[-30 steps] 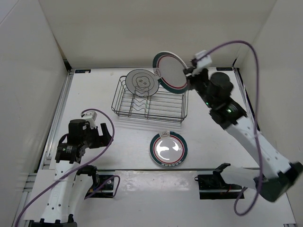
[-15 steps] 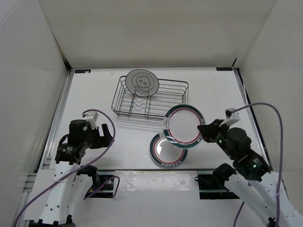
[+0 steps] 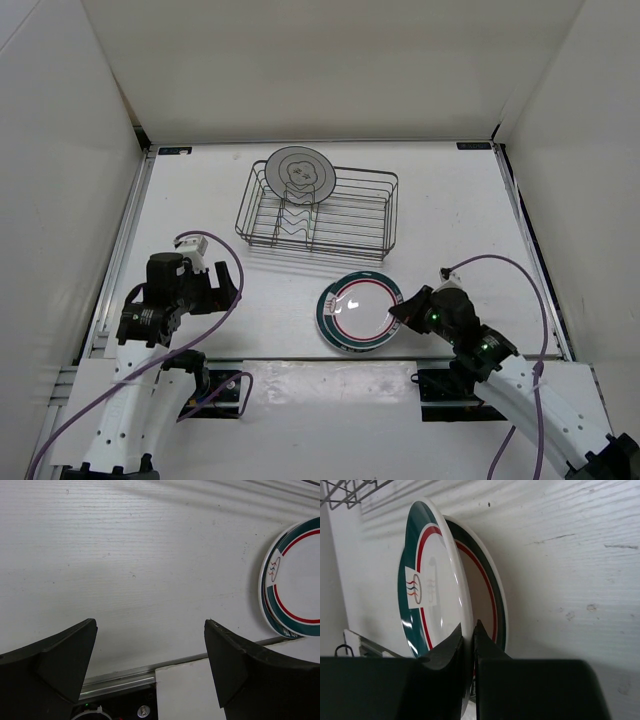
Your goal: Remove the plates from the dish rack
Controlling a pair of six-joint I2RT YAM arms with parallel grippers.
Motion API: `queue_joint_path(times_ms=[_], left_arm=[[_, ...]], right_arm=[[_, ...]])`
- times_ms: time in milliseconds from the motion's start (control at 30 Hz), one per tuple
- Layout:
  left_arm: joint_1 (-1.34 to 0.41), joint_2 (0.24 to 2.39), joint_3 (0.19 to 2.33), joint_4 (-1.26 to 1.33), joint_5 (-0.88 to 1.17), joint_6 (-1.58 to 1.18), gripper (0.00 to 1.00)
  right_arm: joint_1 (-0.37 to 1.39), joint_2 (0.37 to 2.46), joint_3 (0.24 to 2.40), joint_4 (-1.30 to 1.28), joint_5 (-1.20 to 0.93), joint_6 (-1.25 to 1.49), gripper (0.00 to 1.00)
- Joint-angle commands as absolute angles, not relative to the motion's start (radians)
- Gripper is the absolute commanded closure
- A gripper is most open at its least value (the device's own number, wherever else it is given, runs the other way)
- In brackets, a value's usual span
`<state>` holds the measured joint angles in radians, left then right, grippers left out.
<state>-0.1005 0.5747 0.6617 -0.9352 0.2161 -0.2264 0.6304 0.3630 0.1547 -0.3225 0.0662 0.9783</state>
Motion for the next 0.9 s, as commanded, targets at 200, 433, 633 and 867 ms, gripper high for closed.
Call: queue_joint_path(times_ms=[200,433,633,867], left_arm=[[-0.104,0.580,0.661,-0.937,0.201,-0.232,0.00],[-0.104,0.581,0.660,-0.937,0.202,-0.232,0.00],[-0.101,0.581,0.658,-0.934,0.199,-0.232,0.00],[-0.104,0.586,0.658,-0.934,0.202,-0.233,0.00]], right_arm=[[0.634,0.422,0.129,-0.052,0.015,1.052,1.00],[0.634,0.440,0.153,-0.135,-0.021,1.011,0.72],[0.634,0.483,0.230,-0.309,-0.023,0.943,0.68],[0.632,0.532,0.333,-0.466,-0.006,0.861,0.45]])
